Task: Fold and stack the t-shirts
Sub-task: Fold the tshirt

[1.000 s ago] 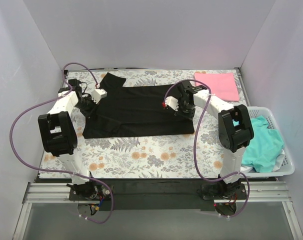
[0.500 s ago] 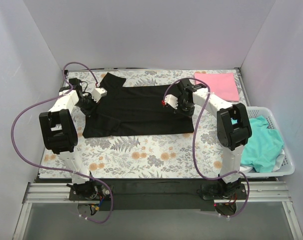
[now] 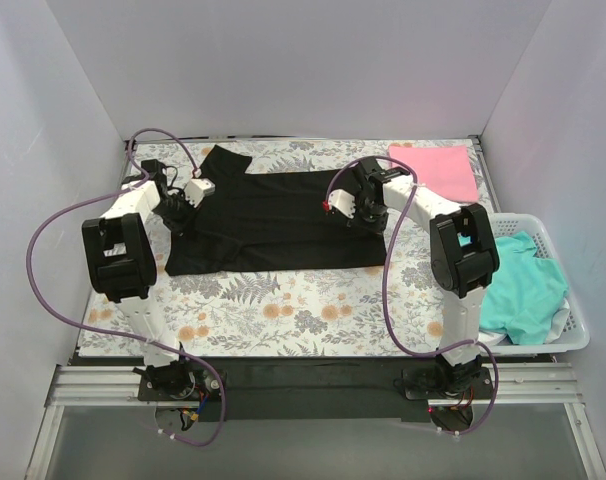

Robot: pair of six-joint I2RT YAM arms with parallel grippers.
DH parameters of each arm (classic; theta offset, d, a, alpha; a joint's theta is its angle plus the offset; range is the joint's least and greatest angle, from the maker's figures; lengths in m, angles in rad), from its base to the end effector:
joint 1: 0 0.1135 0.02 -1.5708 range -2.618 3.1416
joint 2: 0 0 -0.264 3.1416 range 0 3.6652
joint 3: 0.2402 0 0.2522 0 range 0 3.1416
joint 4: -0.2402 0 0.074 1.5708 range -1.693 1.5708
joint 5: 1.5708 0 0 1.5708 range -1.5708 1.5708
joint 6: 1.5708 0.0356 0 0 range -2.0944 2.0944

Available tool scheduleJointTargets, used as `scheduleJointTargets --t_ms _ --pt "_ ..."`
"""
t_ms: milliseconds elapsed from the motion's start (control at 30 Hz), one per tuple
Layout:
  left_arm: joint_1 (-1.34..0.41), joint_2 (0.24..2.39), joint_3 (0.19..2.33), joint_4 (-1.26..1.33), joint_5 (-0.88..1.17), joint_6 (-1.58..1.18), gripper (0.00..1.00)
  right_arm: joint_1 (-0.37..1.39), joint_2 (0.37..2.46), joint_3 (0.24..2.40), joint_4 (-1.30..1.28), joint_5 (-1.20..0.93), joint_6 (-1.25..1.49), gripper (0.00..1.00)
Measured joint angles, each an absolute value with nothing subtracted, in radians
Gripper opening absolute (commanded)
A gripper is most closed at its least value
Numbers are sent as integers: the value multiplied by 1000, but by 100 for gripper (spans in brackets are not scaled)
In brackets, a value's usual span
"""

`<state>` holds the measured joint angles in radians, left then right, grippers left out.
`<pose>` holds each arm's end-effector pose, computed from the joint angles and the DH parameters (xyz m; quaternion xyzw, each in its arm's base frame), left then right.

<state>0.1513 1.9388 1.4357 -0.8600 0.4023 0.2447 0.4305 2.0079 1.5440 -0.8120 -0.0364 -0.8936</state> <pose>0.3783 0.0436 0.1898 0.0662 0.9725 -0.1749 0.1387 0.3716 0.1721 0.1919 -0.6101 0.7784 -0.0162 0.1471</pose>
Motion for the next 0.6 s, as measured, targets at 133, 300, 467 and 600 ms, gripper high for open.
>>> scheduleJointTargets --t_ms 133,300,467,600 --pt "151 1949 1436 -854 398 238 5 428 2018 1556 -812 -33 -893 1" --pt "157 1949 1437 -837 394 190 34 425 2027 1568 -815 -21 -865 41" --pt "246 1952 1507 -924 502 89 47 385 2021 1599 -822 -43 -785 53" --pt "356 1908 1470 -966 581 52 48 338 1956 1585 -858 -93 -713 46"
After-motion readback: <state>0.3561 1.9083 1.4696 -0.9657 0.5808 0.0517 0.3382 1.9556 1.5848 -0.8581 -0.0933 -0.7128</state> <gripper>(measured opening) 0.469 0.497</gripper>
